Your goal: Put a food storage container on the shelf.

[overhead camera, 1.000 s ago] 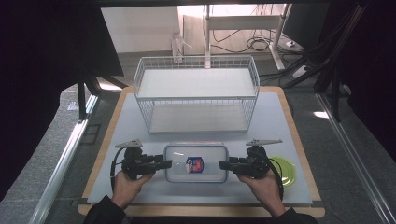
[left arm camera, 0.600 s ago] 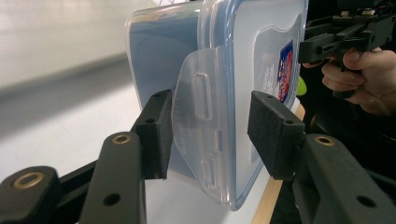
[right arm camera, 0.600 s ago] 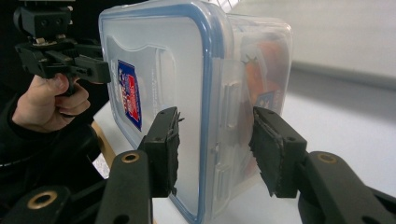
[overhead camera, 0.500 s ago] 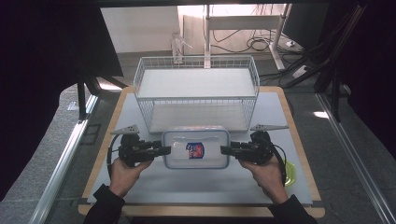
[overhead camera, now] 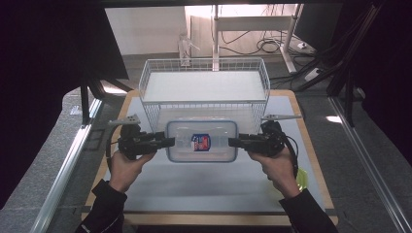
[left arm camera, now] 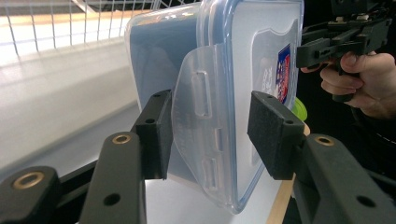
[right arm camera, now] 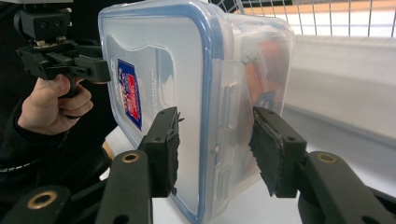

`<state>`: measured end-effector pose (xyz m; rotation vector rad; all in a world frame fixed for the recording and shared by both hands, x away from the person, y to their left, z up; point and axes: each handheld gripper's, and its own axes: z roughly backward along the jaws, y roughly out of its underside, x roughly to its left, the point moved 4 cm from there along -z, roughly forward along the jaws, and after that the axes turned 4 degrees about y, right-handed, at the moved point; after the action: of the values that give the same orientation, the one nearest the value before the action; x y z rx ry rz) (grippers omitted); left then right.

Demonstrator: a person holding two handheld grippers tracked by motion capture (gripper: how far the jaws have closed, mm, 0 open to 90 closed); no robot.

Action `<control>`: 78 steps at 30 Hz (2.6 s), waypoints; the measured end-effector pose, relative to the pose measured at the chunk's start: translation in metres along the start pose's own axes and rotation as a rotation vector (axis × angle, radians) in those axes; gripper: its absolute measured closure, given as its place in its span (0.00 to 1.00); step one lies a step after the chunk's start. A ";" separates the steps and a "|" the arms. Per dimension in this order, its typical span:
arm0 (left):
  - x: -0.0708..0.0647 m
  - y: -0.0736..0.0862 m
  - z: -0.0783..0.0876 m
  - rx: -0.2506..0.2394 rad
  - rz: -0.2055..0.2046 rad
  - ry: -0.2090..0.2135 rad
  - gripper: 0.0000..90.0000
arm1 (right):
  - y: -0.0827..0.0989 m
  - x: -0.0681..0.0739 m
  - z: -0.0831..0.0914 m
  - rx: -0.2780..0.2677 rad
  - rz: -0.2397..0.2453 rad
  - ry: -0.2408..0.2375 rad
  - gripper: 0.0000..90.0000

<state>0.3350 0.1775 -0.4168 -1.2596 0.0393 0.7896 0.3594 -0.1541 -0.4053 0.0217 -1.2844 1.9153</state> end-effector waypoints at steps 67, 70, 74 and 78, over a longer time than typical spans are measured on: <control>0.066 -0.143 -0.022 -0.069 -0.044 -0.077 0.53 | -0.159 -0.054 -0.026 -0.135 -0.051 0.026 0.58; 0.066 -0.141 -0.023 -0.082 -0.070 -0.088 0.51 | -0.157 -0.052 -0.025 -0.136 -0.015 0.046 0.57; 0.065 -0.141 -0.024 -0.081 -0.085 -0.110 0.49 | -0.156 -0.050 -0.025 -0.134 0.021 0.087 0.56; 0.065 -0.141 -0.027 -0.067 -0.090 -0.138 0.45 | -0.154 -0.047 -0.028 -0.122 0.056 0.127 0.56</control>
<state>0.4707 0.1757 -0.3376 -1.2587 -0.1558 0.8030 0.4983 -0.1373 -0.3206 -0.1976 -1.3252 1.8509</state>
